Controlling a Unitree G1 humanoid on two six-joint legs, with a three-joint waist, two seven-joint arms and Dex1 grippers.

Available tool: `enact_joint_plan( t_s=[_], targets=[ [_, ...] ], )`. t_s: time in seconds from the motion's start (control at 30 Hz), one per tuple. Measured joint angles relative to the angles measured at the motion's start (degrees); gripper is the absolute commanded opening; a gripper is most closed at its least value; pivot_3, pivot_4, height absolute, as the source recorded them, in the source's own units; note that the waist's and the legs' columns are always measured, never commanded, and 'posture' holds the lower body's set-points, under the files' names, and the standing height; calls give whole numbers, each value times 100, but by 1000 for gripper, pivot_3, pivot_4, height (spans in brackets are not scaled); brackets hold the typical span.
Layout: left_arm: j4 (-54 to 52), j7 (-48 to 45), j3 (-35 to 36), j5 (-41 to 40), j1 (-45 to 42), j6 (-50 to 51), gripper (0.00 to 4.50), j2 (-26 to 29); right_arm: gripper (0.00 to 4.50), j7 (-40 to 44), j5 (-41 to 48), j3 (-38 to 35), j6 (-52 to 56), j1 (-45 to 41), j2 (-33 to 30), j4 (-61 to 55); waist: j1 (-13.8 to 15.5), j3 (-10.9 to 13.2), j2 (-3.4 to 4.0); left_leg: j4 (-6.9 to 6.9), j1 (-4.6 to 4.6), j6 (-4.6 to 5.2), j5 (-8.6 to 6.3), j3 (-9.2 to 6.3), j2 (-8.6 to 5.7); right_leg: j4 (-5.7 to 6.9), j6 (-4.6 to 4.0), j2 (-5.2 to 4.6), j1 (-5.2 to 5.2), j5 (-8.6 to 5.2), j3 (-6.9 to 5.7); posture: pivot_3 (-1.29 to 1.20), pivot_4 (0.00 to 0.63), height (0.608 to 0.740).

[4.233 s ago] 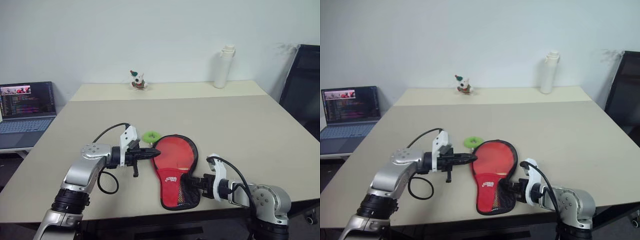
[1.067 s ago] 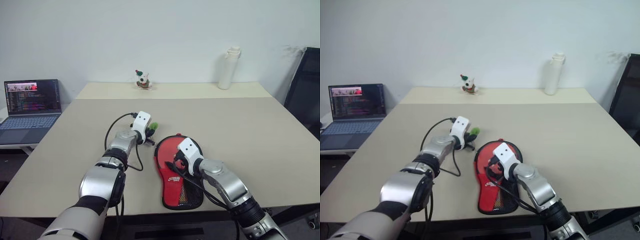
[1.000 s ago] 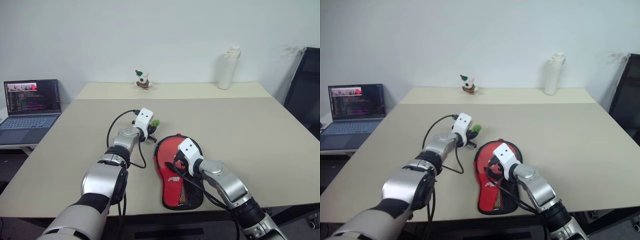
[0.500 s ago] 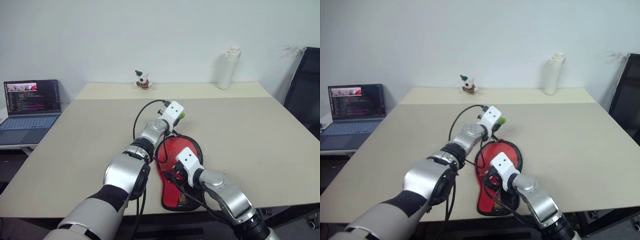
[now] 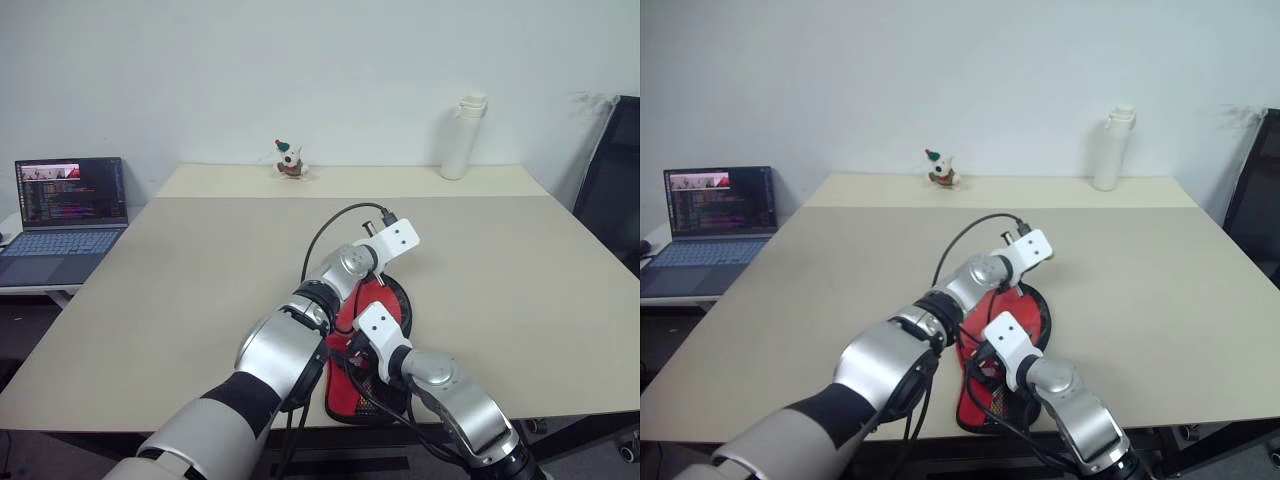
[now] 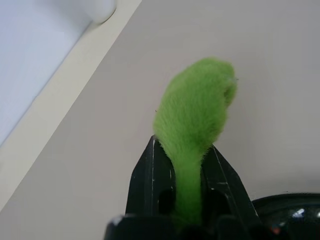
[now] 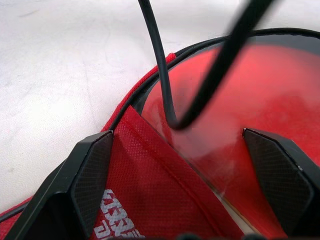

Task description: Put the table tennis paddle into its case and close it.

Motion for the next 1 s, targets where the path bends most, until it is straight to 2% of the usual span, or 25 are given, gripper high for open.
enact_joint_plan(
  t_s=[0.3,0.63,1.0],
  targets=[
    [0,-265,-10,88,-5,-137,103,-116,4500,8,-39,1,11,-18,40,31,-3,-1,0,0,2,0,0,0,-1,2,0,1,0,0,0,0,150,740],
    [-22,-940,135,-117,-9,-350,3662,-213,4500,132,-35,18,-53,-185,54,261,-27,-24,-3,2,14,0,0,1,-2,8,0,2,8,0,2,0,150,740],
    [-204,-1673,472,-597,154,-617,3662,169,4500,364,-13,-75,-46,-330,-22,343,-40,-43,-4,2,17,0,0,2,3,12,0,5,8,0,6,0,150,740]
  ],
)
